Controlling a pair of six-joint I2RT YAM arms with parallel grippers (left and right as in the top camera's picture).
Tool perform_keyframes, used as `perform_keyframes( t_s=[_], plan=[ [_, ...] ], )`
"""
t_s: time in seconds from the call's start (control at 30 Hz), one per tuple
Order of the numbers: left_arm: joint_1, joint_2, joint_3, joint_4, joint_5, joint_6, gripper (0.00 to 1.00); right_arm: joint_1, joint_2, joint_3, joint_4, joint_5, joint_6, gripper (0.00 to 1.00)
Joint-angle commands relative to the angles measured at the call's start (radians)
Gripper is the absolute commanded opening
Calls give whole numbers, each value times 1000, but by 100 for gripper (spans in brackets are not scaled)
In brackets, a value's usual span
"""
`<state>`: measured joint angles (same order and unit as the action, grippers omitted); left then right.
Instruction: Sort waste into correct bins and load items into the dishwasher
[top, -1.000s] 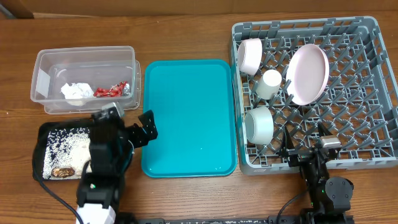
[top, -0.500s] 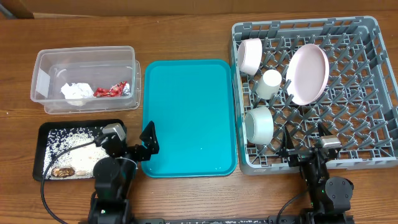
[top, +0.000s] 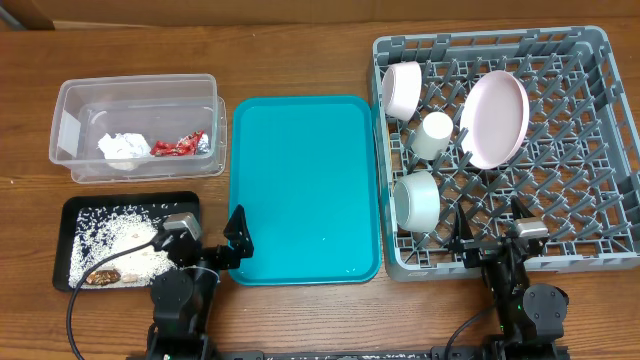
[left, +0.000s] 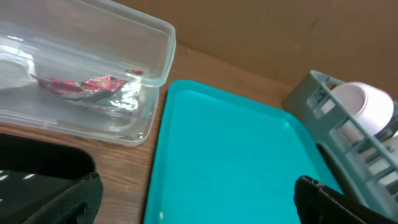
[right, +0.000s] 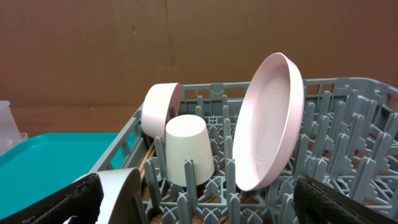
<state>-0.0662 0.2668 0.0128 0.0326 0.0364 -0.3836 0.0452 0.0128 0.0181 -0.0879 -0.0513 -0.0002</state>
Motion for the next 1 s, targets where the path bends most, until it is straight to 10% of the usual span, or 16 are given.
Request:
perform_keyframes(
  t_s=[0.0,0.23,0.97],
  plan=[
    [-6,-76,-8,-66,-22,151,100,-7,-10,-10,6,5,4,100],
    [-6,-165,-8,-110,-25,386,100,-7,-10,-10,6,5,4,100],
    [34,-264,-8,-100,-144,525,100,-7,-10,-10,7,5,4,100]
  ],
)
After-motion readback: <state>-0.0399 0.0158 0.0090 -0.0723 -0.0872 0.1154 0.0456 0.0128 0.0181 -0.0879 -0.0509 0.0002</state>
